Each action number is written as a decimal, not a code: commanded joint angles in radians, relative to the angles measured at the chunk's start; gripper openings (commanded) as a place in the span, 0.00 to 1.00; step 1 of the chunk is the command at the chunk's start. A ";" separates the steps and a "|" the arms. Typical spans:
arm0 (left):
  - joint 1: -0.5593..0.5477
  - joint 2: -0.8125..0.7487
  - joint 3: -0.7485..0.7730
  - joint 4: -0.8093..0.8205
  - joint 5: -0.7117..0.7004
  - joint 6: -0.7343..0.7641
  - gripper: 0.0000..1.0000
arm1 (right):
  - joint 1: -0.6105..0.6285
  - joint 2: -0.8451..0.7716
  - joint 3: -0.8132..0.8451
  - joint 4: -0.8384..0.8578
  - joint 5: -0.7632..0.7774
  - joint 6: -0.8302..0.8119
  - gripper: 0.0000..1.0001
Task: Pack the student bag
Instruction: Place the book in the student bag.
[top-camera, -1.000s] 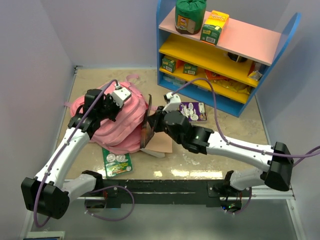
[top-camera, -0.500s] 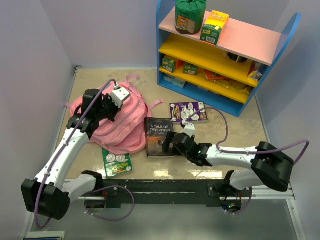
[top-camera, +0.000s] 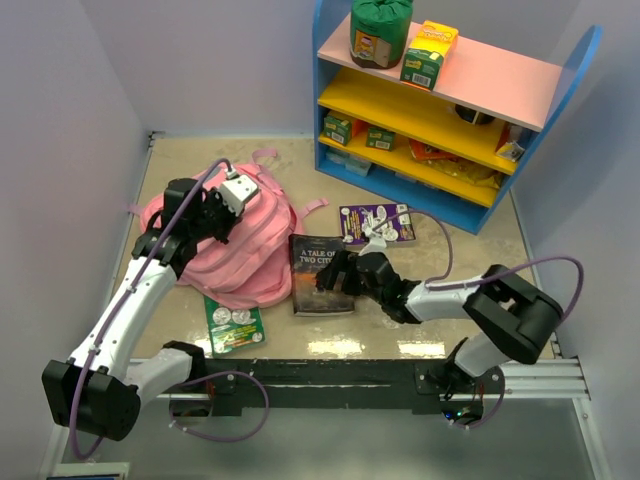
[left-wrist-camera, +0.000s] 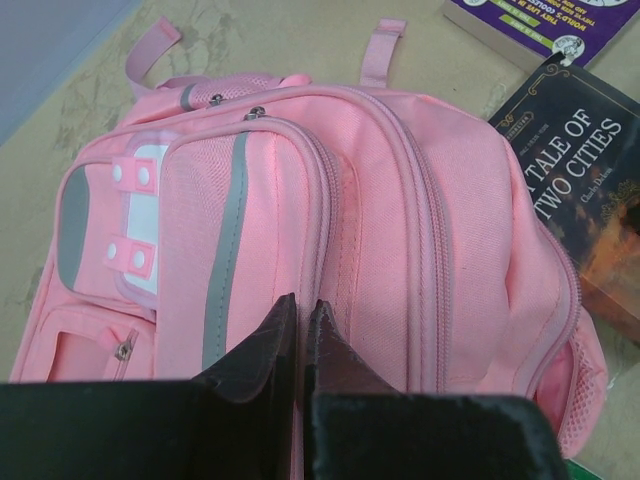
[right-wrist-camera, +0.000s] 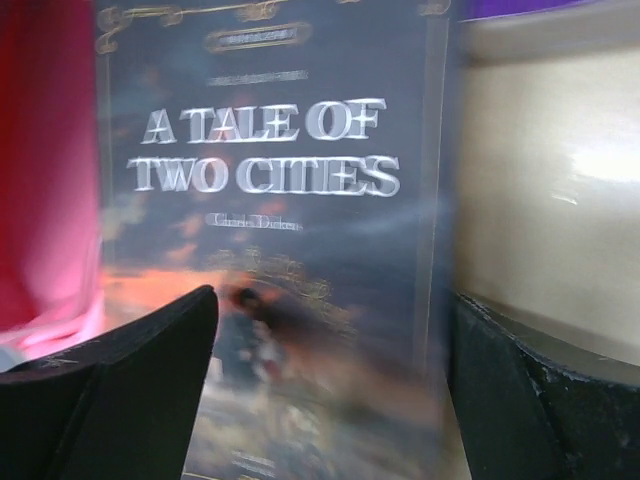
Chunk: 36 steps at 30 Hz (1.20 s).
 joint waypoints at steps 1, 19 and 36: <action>0.014 -0.035 0.032 0.058 0.022 0.011 0.00 | -0.002 0.153 -0.008 0.343 -0.257 -0.013 0.87; 0.016 -0.026 0.063 0.025 0.085 0.014 0.00 | -0.002 0.122 0.149 0.451 -0.400 0.036 0.47; 0.034 -0.050 0.119 -0.005 0.155 -0.011 0.00 | 0.024 0.253 0.430 0.117 -0.310 -0.029 0.47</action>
